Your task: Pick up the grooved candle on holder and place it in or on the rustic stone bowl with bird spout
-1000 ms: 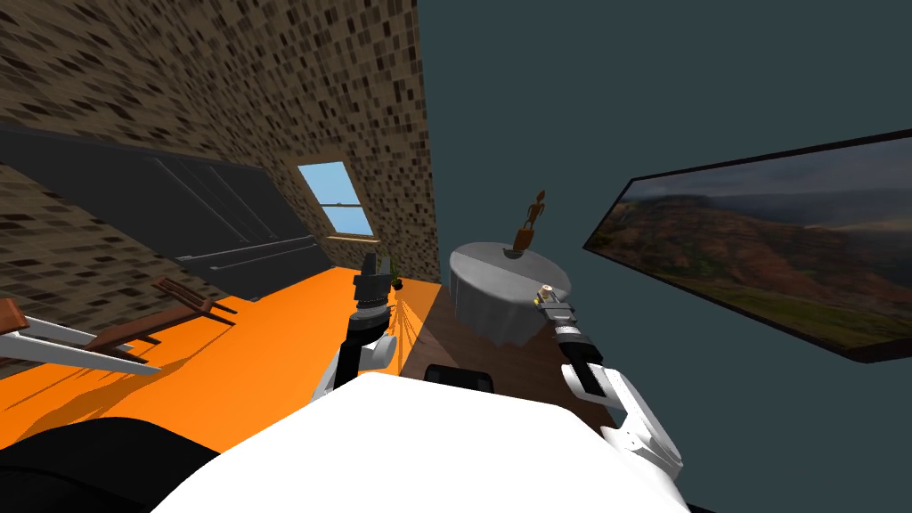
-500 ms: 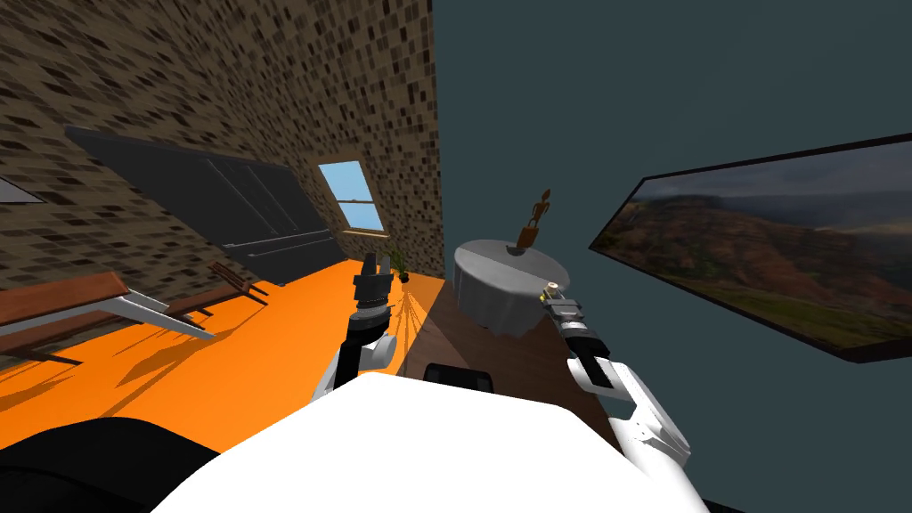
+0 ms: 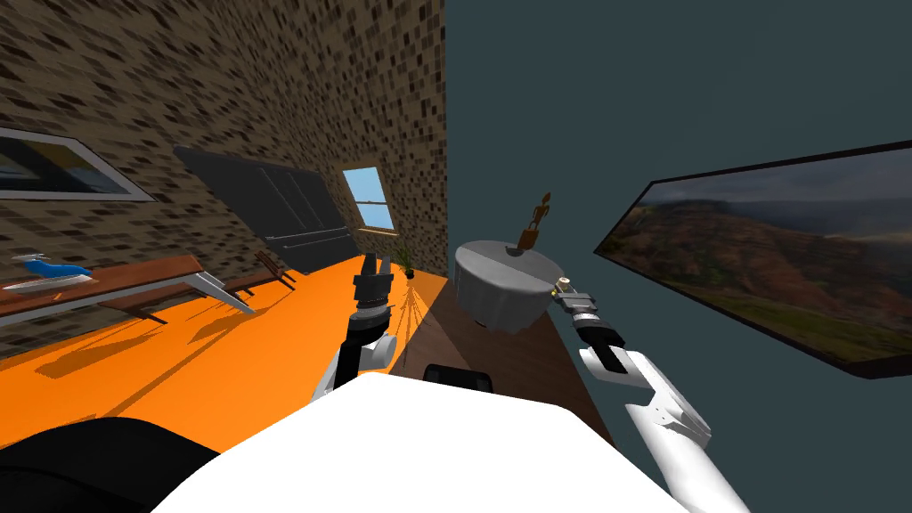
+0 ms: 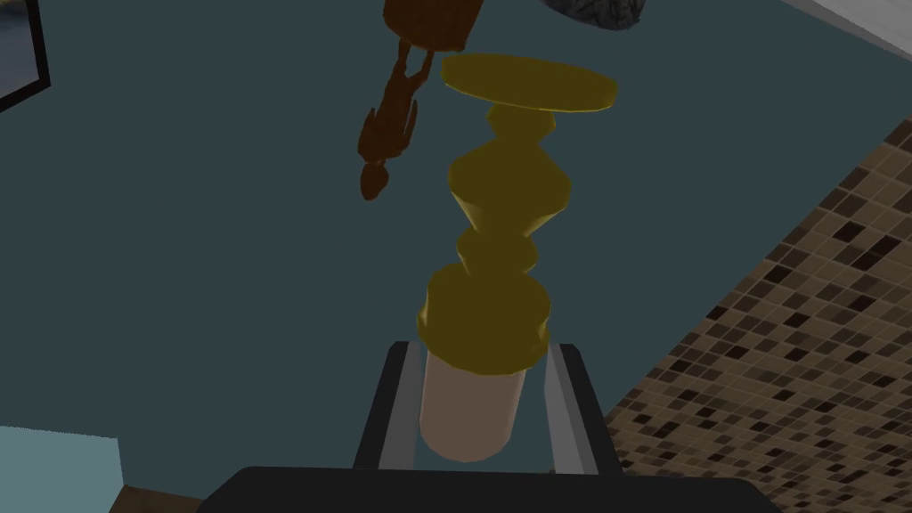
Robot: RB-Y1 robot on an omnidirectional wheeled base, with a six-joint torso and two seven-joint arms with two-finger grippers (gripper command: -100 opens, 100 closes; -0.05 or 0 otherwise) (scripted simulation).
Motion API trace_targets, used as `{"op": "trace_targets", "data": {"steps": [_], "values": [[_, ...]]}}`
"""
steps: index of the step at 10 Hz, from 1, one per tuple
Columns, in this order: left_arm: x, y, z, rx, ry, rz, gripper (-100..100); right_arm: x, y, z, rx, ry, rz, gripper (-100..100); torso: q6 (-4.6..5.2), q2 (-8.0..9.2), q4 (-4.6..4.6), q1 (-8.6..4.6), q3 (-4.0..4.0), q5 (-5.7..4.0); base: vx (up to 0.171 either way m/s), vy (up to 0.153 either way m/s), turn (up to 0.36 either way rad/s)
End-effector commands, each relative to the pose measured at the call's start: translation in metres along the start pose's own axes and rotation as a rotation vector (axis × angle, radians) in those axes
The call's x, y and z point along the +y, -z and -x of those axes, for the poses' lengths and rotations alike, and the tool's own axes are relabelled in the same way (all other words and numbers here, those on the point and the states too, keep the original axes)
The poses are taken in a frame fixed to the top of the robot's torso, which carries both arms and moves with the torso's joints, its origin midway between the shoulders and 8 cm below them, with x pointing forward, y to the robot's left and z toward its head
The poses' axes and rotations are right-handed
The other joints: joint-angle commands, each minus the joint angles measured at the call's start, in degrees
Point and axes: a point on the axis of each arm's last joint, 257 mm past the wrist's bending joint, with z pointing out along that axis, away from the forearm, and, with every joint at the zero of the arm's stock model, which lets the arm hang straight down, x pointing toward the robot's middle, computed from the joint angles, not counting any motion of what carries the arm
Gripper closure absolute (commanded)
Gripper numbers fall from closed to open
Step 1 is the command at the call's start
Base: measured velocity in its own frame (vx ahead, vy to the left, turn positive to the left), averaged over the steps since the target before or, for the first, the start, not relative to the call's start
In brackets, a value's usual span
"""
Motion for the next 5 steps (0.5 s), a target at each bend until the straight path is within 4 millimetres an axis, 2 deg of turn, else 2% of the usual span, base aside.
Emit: {"op": "trace_targets", "data": {"steps": [1,3,4,5], "values": [[0.000,0.000,0.000,0.000,0.000,0.000,0,-0.018,-0.012,-0.003,0.021,0.012,-0.022,100,0.00,0.00,0.00,0.00,0.00,0.00,-0.097,-0.164,0.213],[0.000,0.000,0.000,0.000,0.000,0.000,0,-0.039,-0.027,-0.006,0.050,0.016,-0.050,100,-0.01,-0.13,-0.03,-0.04,-0.08,-0.02,-0.067,-0.172,0.222],[0.000,0.000,0.000,0.000,0.000,0.000,0,-0.043,-0.029,-0.003,0.047,0.029,-0.047,100,-0.04,-0.18,-0.06,-0.08,-0.11,-0.03,-0.052,-0.114,0.093],[0.000,0.000,0.000,0.000,0.000,0.000,0,-0.055,-0.038,-0.003,0.062,0.037,-0.061,100,0.04,-0.22,-0.07,0.13,-0.13,-0.01,-0.033,-0.068,0.128]]}}
